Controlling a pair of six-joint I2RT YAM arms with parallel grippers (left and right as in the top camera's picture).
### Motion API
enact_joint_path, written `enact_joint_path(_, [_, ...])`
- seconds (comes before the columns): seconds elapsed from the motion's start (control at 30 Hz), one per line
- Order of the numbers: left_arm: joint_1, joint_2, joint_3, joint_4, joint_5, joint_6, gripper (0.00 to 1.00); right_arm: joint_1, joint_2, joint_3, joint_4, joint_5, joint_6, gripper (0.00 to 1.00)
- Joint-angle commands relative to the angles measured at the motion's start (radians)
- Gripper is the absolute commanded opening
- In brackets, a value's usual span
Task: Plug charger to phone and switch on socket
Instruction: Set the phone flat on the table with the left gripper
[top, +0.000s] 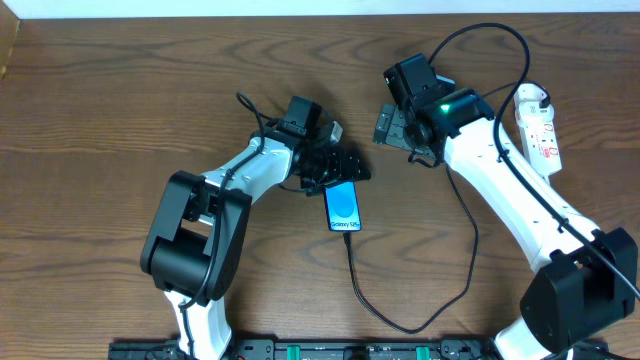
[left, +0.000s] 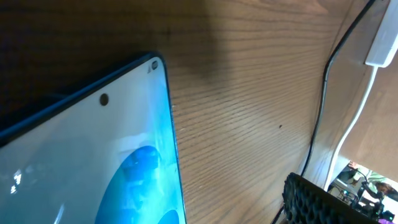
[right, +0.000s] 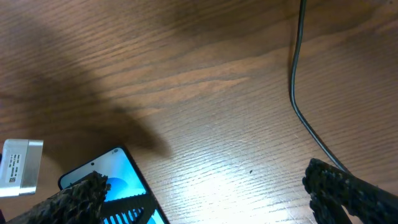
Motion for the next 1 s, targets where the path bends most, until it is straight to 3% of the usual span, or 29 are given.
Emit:
enact_joint_path(0.0, [0.003,0.038,-0.028,-0.041,-0.136,-0.021,0.87,0.009,-0.023,0.006,-0.002,0.019,0.015,0.99])
enact_joint_path(0.6, [0.003,0.037,-0.028,-0.101,-0.263,-0.021,0.87,0.009,-0.023,0.006,-0.002,0.019,0.015,0.99])
enact_joint_path(0.97, [0.003,0.037,-0.028,-0.104,-0.269,-0.017,0.87,0.009,-0.023,0.006,-0.002,0.019,0.015,0.99])
